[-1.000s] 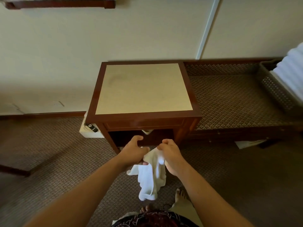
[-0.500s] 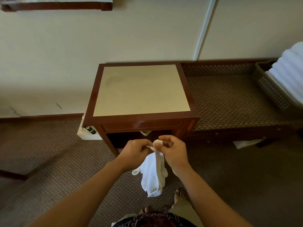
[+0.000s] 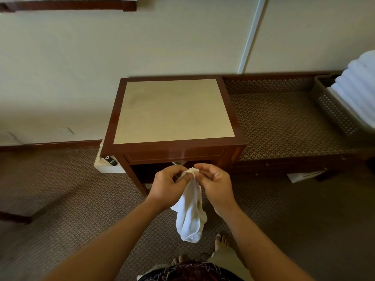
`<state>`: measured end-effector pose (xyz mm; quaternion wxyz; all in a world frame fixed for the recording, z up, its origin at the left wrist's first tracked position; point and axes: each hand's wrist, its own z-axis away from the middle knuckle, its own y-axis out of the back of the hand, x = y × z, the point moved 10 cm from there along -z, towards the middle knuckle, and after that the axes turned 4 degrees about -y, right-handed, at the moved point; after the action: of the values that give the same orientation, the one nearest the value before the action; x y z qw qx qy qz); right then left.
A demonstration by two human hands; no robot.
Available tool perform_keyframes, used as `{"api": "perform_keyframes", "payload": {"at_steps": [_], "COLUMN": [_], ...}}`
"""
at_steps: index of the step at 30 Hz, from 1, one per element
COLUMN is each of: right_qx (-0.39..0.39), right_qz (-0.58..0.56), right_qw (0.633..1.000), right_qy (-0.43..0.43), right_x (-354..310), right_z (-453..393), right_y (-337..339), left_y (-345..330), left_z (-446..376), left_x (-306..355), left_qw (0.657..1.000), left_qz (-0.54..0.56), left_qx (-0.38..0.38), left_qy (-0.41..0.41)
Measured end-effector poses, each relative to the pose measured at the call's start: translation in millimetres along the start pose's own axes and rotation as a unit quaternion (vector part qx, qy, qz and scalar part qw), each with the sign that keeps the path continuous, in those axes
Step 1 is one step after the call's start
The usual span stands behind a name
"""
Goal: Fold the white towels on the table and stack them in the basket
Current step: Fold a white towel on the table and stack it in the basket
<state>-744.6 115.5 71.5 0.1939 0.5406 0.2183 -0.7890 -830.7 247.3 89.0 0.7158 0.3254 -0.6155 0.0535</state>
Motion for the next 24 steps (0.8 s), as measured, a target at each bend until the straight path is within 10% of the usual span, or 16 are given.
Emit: {"api": "perform_keyframes", "payload": {"at_steps": [12, 19, 24], "right_qx": [-0.028, -0.008, -0.054], "right_qz": [0.062, 0.115, 0.118], "right_qw": [0.997, 0.991, 0.991], "right_qy": [0.035, 0.064, 0.041], "right_x": [-12.1, -17.2, -12.3], "right_z": [-4.0, -5.4, 0.5], "right_y": [-6.3, -4.8, -17.3], "left_y": [7.5, -8.7, 3.2], "left_z": [-1.3, 7.2, 12.3], "left_x": [18.6, -10.1, -15.4], "left_qw": [0.992, 0.993, 0.998], "left_qz": [-0.075, 0.079, 0.061], "left_qx": [0.029, -0.084, 0.003], "left_qy": [-0.096, 0.005, 0.004]}}
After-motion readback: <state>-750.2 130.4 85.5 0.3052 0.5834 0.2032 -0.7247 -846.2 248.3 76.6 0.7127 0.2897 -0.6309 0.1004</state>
